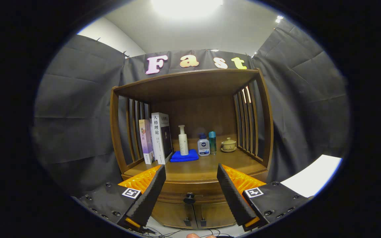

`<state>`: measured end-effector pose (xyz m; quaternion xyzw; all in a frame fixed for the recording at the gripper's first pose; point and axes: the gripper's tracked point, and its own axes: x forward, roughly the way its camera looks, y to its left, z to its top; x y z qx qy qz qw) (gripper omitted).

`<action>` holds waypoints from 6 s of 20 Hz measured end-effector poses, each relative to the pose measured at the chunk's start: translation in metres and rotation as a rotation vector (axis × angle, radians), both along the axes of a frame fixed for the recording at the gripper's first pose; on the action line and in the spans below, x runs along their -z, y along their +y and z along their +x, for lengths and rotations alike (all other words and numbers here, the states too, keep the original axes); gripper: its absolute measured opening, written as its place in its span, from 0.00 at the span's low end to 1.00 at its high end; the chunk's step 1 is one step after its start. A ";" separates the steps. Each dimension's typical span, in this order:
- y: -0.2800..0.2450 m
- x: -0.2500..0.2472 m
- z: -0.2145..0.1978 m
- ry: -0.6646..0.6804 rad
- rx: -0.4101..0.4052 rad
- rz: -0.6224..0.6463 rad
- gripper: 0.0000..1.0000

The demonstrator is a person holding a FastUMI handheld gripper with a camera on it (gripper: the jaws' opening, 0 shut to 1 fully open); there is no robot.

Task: Pull open the drawer, take out the items inside it, and place them on the countertop above the cabinet.

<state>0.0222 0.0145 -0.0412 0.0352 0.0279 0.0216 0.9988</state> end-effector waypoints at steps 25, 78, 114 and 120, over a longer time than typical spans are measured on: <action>0.007 0.121 0.079 0.182 0.001 0.003 0.98; 0.025 0.220 0.068 0.339 -0.017 -0.091 0.27; 0.024 0.219 -0.054 0.333 -0.083 -0.110 0.27; 0.024 0.219 -0.067 0.334 -0.097 -0.126 0.27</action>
